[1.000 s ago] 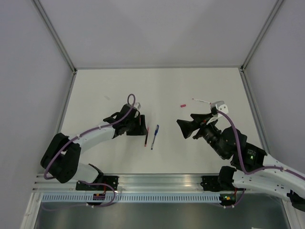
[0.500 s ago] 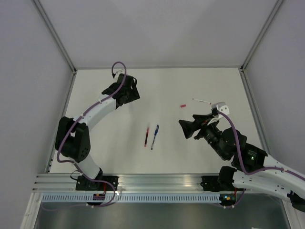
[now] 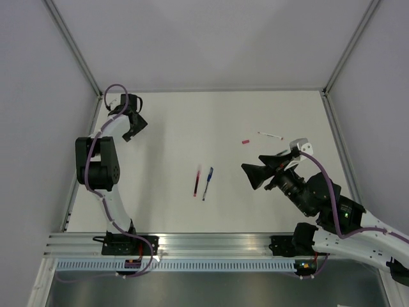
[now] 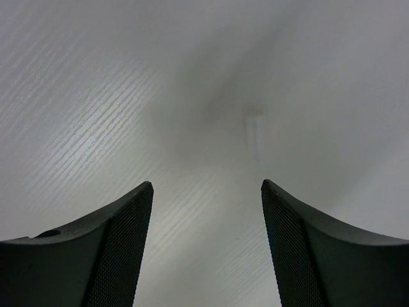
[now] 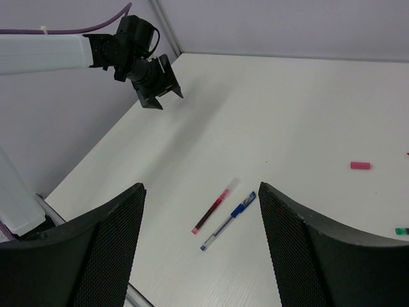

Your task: Insert the pens into the pen caps

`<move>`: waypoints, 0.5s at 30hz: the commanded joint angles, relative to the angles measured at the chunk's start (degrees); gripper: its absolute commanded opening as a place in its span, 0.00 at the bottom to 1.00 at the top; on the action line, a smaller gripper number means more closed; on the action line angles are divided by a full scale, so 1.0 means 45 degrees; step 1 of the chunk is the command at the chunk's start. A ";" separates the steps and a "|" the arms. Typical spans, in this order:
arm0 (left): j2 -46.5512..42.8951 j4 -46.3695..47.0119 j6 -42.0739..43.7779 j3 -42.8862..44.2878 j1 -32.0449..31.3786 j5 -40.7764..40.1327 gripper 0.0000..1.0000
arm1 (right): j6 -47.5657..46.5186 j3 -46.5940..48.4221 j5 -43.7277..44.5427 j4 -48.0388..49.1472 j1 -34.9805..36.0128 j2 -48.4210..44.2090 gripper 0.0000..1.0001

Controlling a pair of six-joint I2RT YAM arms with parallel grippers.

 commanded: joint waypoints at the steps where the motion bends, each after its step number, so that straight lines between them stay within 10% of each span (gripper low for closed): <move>1: 0.0697 -0.0083 0.0149 0.1184 -0.0090 -0.0297 0.73 | 0.0066 0.0154 -0.0553 -0.0039 -0.0025 -0.0034 0.79; 15: 0.2631 -0.1175 -0.0494 0.3410 -0.0090 0.0678 0.69 | -0.0090 0.0290 -0.1023 -0.0136 -0.0006 0.0221 0.78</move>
